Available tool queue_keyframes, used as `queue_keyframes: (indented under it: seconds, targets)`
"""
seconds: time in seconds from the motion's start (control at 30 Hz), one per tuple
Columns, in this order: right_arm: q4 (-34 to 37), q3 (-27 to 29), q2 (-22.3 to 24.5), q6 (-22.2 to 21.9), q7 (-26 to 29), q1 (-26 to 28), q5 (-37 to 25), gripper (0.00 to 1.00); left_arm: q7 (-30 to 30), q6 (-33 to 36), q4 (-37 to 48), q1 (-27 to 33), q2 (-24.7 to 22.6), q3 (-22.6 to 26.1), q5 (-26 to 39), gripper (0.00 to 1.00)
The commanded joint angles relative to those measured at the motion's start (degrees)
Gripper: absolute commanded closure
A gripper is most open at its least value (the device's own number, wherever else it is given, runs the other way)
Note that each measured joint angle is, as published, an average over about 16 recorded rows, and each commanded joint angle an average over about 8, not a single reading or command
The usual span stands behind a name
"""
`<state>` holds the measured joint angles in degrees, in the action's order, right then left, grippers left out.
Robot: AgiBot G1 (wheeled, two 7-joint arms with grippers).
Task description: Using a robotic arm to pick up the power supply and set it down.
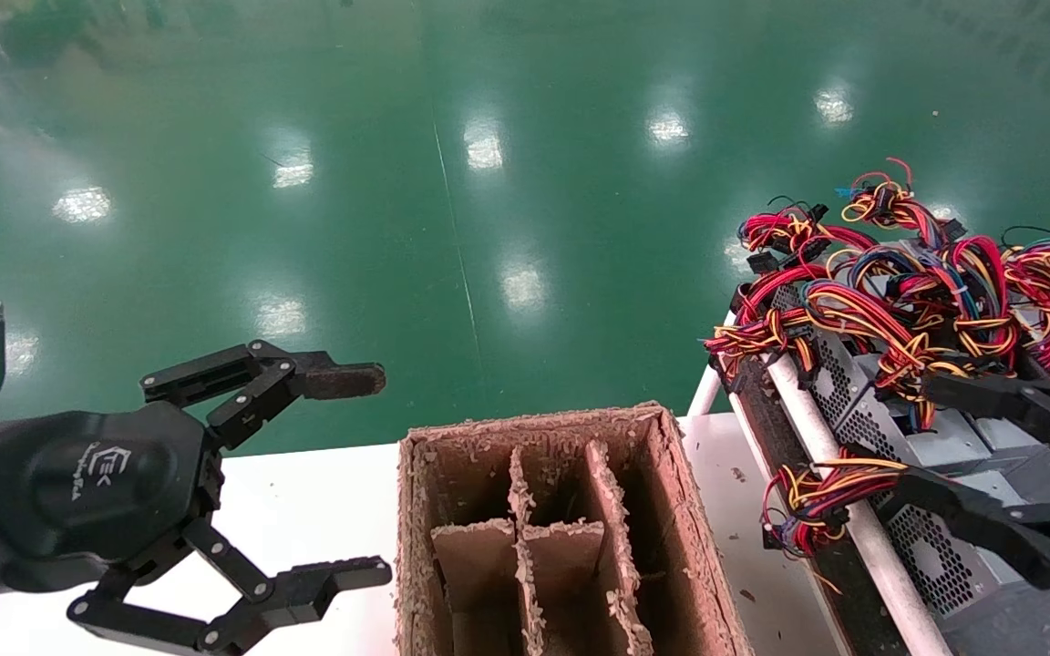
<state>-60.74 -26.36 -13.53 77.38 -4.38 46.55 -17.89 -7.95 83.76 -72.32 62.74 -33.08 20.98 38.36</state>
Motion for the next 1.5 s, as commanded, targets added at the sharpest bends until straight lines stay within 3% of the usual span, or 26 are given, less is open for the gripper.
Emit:
queue_keyframes:
  seconds: [0.03,1.5]
  targets:
    - [-0.54,0.44,-0.91,0.35,0.64,0.63,-1.01,0.00,0.00,0.00,0.00,0.00,0.00,0.00,0.00,0.00]
    - [-12.40,9.99,-20.75,8.04,14.62,14.49,-23.14,0.00,0.01,-0.01,0.00,0.01,0.01,0.02,-0.02,0.00]
